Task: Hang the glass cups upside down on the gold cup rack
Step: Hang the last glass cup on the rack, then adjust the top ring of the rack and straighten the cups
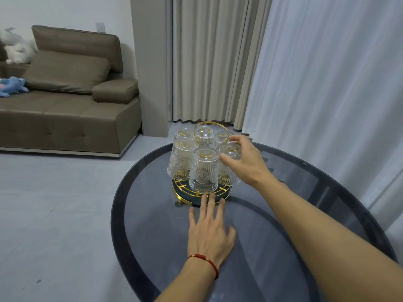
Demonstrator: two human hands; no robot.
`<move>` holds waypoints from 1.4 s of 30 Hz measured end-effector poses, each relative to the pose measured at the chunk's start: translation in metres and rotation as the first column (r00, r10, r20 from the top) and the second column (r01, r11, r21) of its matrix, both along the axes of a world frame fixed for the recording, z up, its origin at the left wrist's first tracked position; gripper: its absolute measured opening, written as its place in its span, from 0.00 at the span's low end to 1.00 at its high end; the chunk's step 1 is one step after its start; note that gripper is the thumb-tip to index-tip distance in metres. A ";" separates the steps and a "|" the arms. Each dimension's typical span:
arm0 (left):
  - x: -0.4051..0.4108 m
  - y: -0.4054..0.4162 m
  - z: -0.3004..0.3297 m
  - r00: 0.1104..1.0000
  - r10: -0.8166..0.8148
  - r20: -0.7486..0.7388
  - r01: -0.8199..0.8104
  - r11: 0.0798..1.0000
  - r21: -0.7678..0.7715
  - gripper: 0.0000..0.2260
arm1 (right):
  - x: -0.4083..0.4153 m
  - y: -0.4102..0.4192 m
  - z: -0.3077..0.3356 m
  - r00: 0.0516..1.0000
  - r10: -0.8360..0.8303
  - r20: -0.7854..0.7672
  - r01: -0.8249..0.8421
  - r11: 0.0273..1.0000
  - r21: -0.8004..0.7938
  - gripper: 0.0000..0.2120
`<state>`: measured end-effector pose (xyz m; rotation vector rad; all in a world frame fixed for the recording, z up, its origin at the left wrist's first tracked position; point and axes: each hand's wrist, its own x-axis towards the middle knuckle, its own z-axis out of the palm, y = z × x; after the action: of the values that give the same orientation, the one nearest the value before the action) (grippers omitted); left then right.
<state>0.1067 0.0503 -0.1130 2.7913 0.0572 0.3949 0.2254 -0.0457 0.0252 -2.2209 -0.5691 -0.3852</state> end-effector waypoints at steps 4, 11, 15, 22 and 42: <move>0.001 -0.001 -0.002 1.000 0.008 -0.023 -0.008 1.000 0.000 0.32 | 0.003 -0.006 0.001 1.000 -0.002 0.016 0.002 1.000 -0.003 0.27; 0.002 0.000 -0.004 0.999 0.013 -0.037 -0.012 1.000 0.016 0.32 | 0.007 -0.023 0.000 0.999 -0.024 0.043 0.028 0.997 -0.071 0.23; 0.003 0.001 -0.005 0.999 0.015 -0.044 -0.014 1.000 0.025 0.32 | 0.007 -0.028 0.001 0.996 -0.016 0.089 0.032 0.982 -0.188 0.22; 0.003 0.001 -0.003 0.999 0.012 -0.051 -0.012 1.000 0.018 0.32 | 0.000 -0.031 0.006 0.959 0.054 0.278 0.056 0.926 -0.374 0.19; 0.004 0.000 -0.004 0.999 0.019 -0.047 -0.017 0.999 0.033 0.31 | 0.005 -0.056 0.012 0.963 0.101 0.251 -0.033 0.964 -0.264 0.12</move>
<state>0.1104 0.0506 -0.1173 2.8338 0.0874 0.3372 0.2302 -0.1021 0.0372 -2.4066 -0.8780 -0.6053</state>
